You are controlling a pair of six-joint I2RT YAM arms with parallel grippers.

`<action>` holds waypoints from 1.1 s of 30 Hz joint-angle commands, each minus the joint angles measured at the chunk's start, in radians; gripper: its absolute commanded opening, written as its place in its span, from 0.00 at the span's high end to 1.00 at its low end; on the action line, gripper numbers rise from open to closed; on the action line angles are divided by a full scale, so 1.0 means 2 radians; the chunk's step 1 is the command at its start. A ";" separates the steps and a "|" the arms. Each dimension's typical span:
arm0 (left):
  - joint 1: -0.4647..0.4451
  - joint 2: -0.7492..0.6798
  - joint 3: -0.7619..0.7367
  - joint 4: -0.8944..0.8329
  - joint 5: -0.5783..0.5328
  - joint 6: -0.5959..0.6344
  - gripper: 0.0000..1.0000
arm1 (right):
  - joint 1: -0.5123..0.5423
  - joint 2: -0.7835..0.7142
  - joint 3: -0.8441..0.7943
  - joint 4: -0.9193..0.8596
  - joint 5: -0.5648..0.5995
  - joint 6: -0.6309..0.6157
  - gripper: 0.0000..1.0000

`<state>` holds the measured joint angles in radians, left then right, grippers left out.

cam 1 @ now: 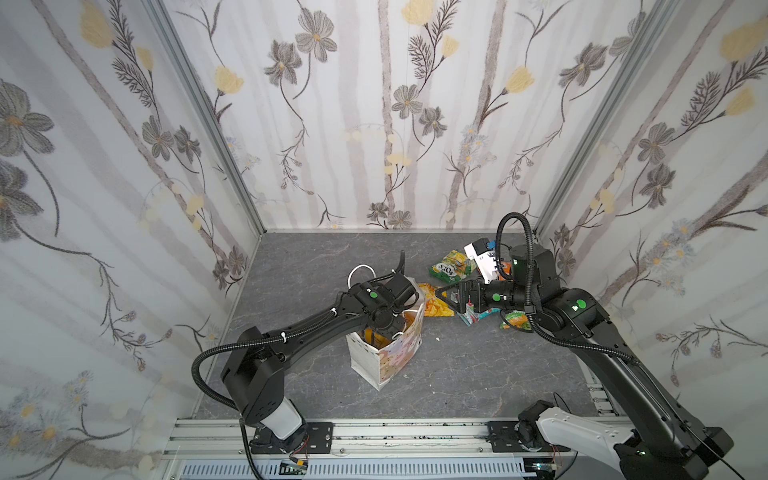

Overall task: Take the snacks out of the paper bag
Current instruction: 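Lower the left gripper into the paper bag and close on the Cocoaland packet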

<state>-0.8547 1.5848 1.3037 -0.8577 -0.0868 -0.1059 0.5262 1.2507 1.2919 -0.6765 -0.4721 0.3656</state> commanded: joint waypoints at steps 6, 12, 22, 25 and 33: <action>0.001 -0.029 0.018 -0.002 -0.013 -0.004 1.00 | 0.000 0.004 -0.003 0.009 0.004 0.000 0.01; 0.001 -0.043 0.040 -0.009 -0.026 -0.004 1.00 | 0.001 0.003 -0.003 0.010 0.004 0.002 0.01; 0.000 -0.075 0.067 -0.011 -0.044 -0.004 1.00 | 0.001 0.001 -0.005 0.009 0.005 0.004 0.01; 0.001 -0.084 0.071 -0.007 -0.045 -0.005 1.00 | 0.001 0.001 -0.005 0.011 0.005 0.004 0.01; 0.001 -0.096 0.068 0.003 -0.036 -0.001 1.00 | 0.001 0.001 -0.009 0.017 0.005 0.006 0.01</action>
<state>-0.8539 1.4017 1.4338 -0.9012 -0.1520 -0.1059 0.5274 1.2530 1.2789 -0.6735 -0.4683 0.3748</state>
